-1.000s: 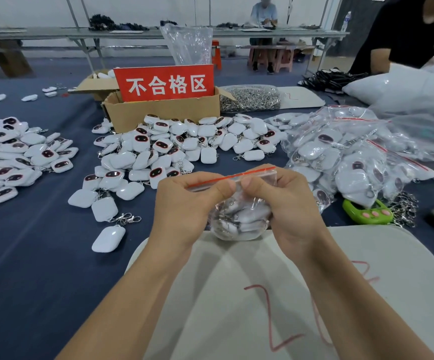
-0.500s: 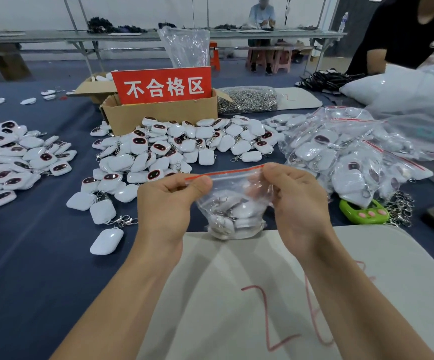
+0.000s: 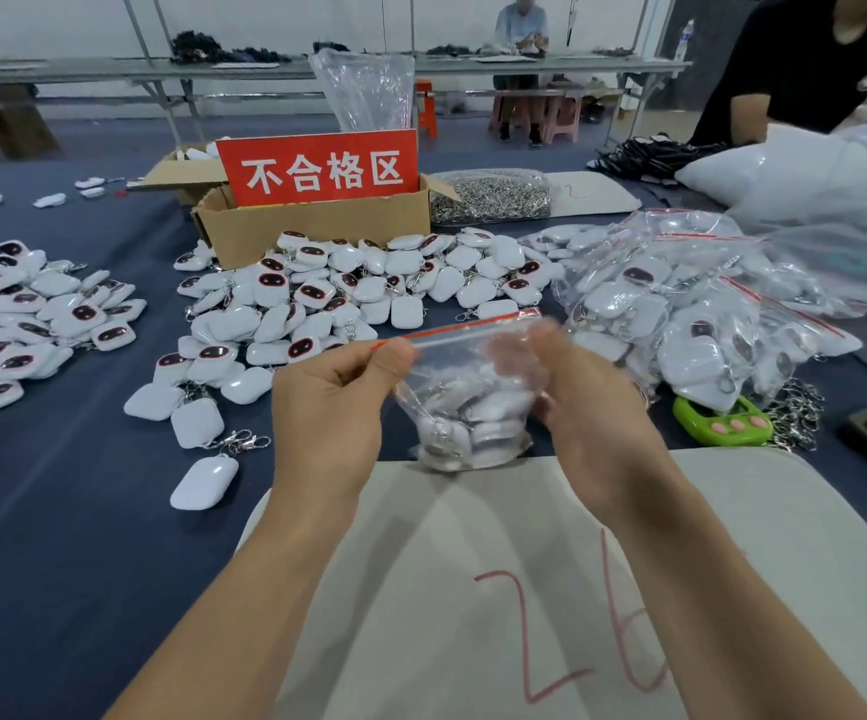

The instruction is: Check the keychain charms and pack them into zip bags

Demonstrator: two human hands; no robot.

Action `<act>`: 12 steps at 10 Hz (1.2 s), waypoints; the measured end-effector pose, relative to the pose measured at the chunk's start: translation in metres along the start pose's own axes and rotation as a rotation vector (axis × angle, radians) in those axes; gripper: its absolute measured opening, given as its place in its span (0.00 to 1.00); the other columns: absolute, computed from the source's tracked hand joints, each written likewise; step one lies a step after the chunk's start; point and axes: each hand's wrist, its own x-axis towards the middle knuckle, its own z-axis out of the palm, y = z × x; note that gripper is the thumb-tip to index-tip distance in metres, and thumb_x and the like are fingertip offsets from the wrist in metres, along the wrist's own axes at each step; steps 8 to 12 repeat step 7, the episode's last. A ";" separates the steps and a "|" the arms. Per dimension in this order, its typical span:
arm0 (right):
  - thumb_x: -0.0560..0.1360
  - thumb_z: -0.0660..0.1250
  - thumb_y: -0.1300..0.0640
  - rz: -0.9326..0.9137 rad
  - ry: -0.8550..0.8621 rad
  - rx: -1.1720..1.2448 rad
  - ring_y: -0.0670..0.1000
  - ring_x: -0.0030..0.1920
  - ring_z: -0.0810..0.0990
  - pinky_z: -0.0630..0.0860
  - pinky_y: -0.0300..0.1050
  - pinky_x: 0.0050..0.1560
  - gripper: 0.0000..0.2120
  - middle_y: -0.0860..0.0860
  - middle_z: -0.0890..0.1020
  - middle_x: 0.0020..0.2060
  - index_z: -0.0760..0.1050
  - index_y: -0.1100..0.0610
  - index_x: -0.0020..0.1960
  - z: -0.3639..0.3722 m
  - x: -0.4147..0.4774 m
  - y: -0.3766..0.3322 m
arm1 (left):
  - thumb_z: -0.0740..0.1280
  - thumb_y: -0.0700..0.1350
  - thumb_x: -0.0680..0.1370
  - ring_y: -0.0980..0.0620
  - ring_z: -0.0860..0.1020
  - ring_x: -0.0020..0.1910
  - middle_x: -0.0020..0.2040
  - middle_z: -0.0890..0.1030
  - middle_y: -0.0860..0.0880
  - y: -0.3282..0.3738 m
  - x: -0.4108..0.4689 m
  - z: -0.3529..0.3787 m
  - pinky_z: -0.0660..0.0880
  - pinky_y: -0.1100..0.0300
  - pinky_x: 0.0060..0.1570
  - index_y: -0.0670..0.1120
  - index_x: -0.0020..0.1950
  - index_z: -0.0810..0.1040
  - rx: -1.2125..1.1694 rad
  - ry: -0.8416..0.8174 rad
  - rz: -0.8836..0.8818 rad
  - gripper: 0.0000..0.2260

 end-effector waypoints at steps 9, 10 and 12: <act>0.73 0.76 0.55 -0.195 0.785 -0.631 0.43 0.59 0.77 0.69 0.35 0.62 0.37 0.45 0.78 0.63 0.64 0.39 0.76 -0.030 0.008 0.002 | 0.73 0.50 0.77 0.72 0.78 0.52 0.50 0.82 0.69 -0.014 -0.020 0.101 0.76 0.65 0.56 0.61 0.66 0.79 0.261 -0.271 -0.011 0.18; 0.73 0.76 0.55 -0.195 0.785 -0.631 0.43 0.59 0.77 0.69 0.35 0.62 0.37 0.45 0.78 0.63 0.64 0.39 0.76 -0.030 0.008 0.002 | 0.73 0.50 0.77 0.72 0.78 0.52 0.50 0.82 0.69 -0.014 -0.020 0.101 0.76 0.65 0.56 0.61 0.66 0.79 0.261 -0.271 -0.011 0.18; 0.73 0.76 0.55 -0.195 0.785 -0.631 0.43 0.59 0.77 0.69 0.35 0.62 0.37 0.45 0.78 0.63 0.64 0.39 0.76 -0.030 0.008 0.002 | 0.73 0.50 0.77 0.72 0.78 0.52 0.50 0.82 0.69 -0.014 -0.020 0.101 0.76 0.65 0.56 0.61 0.66 0.79 0.261 -0.271 -0.011 0.18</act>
